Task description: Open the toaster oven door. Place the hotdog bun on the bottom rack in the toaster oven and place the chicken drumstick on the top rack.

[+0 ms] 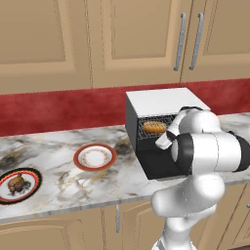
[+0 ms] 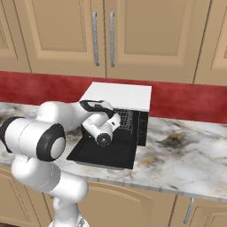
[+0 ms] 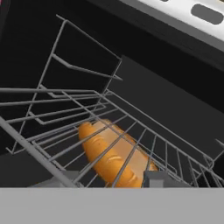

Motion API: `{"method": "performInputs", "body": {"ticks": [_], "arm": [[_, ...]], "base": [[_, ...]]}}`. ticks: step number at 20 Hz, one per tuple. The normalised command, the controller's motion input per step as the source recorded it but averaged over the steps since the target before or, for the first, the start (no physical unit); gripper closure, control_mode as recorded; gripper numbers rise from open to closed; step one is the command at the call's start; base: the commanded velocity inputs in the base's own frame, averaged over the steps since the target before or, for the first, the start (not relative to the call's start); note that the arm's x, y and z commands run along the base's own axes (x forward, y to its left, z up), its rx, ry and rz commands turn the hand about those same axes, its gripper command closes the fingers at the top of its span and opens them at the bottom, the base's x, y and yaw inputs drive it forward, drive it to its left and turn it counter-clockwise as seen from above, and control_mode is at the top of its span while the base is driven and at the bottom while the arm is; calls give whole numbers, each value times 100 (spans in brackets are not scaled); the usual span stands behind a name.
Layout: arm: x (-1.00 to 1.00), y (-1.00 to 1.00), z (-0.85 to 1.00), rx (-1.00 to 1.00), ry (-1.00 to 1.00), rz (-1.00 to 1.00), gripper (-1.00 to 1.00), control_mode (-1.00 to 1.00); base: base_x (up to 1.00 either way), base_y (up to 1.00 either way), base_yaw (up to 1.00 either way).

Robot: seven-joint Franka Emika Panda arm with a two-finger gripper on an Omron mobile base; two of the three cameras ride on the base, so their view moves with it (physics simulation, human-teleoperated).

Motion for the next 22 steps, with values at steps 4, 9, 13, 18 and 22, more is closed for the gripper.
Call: {"method": "performInputs", "body": {"ticks": [4, 9, 13, 18, 22], "arm": [[-44, 0, -11, 4, 4, -3, 100, -100], [-49, 0, -10, 6, 4, -2, 100, -100], [-48, 0, -7, 7, 5, -3, 100, -100], [-43, -1, -1, 5, 6, -3, 100, -100], [-45, -3, 0, 6, 5, -2, 100, -100]], "base": [[0, 0, 0], [0, 0, 0], [0, 0, 0], [0, 0, 0], [0, 0, 0]]}}
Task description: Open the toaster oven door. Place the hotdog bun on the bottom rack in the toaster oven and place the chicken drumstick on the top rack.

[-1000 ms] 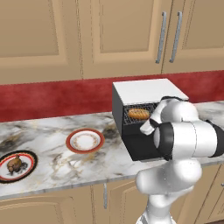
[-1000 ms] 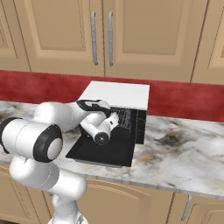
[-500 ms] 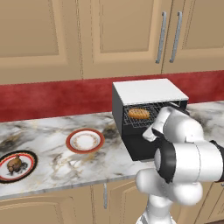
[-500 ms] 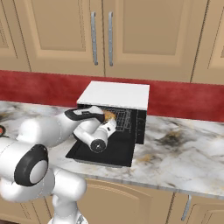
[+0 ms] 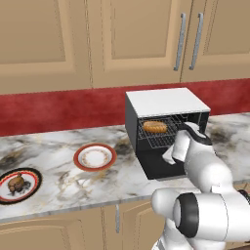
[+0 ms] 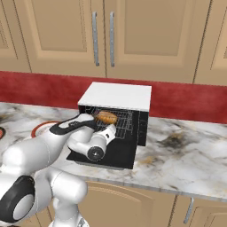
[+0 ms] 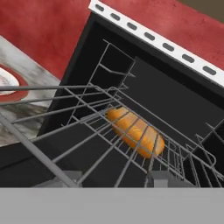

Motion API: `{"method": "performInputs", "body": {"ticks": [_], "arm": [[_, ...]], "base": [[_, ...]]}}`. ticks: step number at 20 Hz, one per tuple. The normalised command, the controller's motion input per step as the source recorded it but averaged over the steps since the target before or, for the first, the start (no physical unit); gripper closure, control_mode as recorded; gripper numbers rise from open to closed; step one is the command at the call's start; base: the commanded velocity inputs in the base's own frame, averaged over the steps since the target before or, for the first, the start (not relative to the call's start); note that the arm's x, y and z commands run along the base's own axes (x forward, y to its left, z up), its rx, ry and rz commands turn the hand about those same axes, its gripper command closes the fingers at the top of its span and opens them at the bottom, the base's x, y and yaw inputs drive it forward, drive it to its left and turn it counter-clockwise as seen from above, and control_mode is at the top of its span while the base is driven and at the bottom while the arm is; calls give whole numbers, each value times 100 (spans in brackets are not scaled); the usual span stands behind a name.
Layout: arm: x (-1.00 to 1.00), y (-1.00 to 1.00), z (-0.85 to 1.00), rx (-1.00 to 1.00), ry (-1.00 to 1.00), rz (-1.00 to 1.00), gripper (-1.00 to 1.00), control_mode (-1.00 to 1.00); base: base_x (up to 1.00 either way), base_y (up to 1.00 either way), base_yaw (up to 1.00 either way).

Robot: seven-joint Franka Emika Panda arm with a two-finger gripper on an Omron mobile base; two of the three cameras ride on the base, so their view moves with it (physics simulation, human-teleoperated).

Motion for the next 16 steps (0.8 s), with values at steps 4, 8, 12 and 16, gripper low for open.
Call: {"method": "performInputs", "body": {"ticks": [4, 8, 12, 16], "arm": [[-43, -2, -1, 5, 6, -2, 100, -100], [-42, -3, 0, 4, 8, -2, 100, -100], [-45, -5, -3, 3, 10, -2, 100, -100], [-53, -7, 0, 4, 11, -2, 100, -100]], "base": [[0, 0, 0], [0, 0, 0], [0, 0, 0], [0, 0, 0]]}}
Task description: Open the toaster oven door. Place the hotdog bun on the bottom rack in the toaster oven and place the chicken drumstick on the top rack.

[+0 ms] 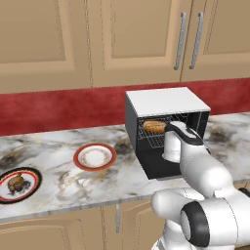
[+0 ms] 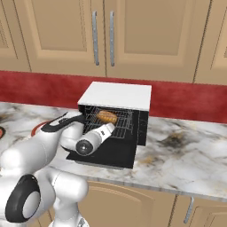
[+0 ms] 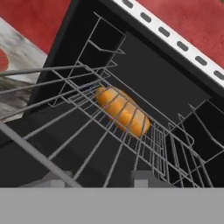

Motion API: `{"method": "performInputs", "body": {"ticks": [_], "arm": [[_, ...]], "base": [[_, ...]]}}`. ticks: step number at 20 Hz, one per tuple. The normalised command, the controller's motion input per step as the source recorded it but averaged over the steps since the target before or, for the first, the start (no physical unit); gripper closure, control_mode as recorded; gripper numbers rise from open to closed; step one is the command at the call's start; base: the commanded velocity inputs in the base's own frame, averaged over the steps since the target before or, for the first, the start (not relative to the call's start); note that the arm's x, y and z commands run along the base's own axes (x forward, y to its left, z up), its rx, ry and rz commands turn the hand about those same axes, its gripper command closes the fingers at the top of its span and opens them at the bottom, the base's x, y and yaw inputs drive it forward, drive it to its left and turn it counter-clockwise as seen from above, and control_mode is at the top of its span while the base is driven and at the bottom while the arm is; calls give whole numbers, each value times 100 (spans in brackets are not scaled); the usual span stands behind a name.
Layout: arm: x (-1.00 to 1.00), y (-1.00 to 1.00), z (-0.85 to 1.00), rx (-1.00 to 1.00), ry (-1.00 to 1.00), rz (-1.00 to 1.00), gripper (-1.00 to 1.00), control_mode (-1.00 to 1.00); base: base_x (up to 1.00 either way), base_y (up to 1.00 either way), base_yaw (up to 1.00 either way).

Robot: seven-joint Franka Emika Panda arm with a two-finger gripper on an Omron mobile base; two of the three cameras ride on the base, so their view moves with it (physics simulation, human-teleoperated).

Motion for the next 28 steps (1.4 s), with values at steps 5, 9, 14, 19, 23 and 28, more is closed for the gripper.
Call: {"method": "performInputs", "body": {"ticks": [5, 9, 14, 19, 23, 28], "arm": [[-60, -12, 8, 5, 13, -3, 100, -100], [-52, -19, 35, 7, 17, -5, -100, -100], [-55, -28, 49, 9, 17, -4, -100, -100], [-60, -28, 60, 13, 13, 0, -100, -100], [-53, -20, 75, 10, 15, 0, -100, -100], [-40, -3, 83, 1, 16, 0, -100, -100]], "base": [[0, 0, 0], [0, 0, 0], [0, 0, 0], [0, 0, 0], [0, 0, 0], [0, 0, 0]]}}
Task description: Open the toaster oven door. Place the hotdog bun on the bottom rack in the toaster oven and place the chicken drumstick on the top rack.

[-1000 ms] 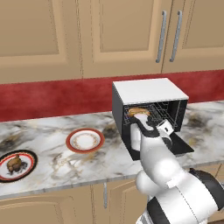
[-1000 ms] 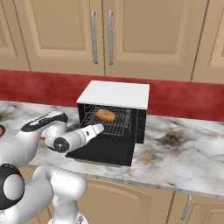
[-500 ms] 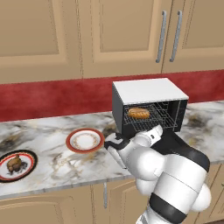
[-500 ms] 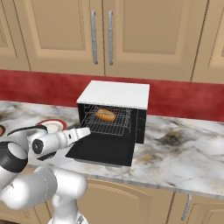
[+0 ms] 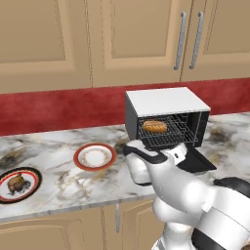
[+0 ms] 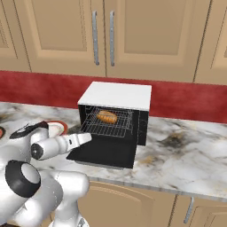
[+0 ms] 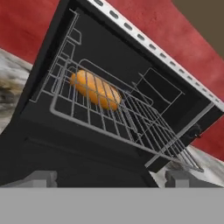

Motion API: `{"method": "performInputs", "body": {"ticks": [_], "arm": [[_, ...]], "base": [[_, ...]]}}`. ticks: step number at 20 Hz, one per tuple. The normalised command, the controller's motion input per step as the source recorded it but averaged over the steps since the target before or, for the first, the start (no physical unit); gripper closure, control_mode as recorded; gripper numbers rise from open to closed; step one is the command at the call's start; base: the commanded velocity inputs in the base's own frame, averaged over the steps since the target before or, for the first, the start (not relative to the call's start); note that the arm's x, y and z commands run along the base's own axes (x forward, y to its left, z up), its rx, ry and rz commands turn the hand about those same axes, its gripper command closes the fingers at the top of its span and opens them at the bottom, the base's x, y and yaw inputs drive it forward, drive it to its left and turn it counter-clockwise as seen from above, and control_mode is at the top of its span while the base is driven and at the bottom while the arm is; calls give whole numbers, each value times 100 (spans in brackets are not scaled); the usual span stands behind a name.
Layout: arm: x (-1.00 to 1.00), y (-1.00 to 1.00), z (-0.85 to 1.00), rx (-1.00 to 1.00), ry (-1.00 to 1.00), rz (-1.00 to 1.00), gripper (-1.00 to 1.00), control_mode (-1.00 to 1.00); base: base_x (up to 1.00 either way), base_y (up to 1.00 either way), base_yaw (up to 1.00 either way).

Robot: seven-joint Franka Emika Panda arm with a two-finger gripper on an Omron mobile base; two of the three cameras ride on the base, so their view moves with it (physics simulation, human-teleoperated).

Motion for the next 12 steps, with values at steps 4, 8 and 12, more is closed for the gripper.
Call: {"method": "performInputs", "body": {"ticks": [4, 8, 12], "arm": [[-41, 0, 84, 0, 15, 4, -100, -100], [-43, 0, 82, 0, 17, 4, -100, -100], [-42, 0, 84, -1, 19, 2, -100, -100]], "base": [[0, 0, 0], [0, 0, 0], [0, 0, 0]]}}
